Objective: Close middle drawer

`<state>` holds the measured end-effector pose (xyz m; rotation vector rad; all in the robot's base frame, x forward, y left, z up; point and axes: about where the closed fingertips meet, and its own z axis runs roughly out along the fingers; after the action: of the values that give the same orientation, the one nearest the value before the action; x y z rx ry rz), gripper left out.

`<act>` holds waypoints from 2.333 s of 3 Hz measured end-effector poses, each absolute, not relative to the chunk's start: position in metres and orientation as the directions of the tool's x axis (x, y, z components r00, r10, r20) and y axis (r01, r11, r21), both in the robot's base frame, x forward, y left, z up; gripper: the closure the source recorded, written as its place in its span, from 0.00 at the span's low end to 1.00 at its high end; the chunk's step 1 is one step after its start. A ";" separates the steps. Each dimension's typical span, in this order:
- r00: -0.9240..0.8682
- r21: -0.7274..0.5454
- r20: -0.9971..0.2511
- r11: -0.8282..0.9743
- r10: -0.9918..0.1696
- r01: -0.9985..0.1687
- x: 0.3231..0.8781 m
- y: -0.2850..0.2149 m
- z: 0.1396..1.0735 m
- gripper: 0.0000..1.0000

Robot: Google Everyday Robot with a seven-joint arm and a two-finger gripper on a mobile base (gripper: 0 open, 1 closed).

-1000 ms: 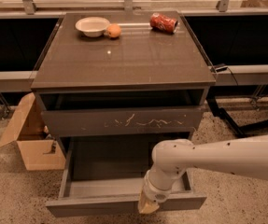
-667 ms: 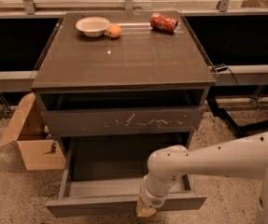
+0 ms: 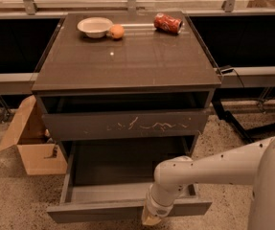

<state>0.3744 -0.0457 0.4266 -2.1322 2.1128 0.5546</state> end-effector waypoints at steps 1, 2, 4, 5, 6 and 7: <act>-0.050 0.173 -0.344 -0.011 -0.938 -0.985 0.384 -0.055 0.414 0.58; -0.083 0.153 -0.359 0.029 -0.930 -0.988 0.398 -0.073 0.405 0.34; -0.132 0.099 -0.387 0.102 -0.913 -0.990 0.439 -0.111 0.397 0.00; -0.142 0.079 -0.422 0.120 -0.895 -0.990 0.458 -0.127 0.399 0.00; -0.145 0.067 -0.445 0.128 -0.884 -0.989 0.479 -0.140 0.401 0.00; -0.148 0.056 -0.456 0.137 -0.878 -0.989 0.504 -0.153 0.406 0.00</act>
Offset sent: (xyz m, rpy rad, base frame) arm 0.0527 -0.0539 -0.0350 0.0732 -0.0763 -0.1478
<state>0.5044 -0.1530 0.4056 -1.8097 2.1070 0.4999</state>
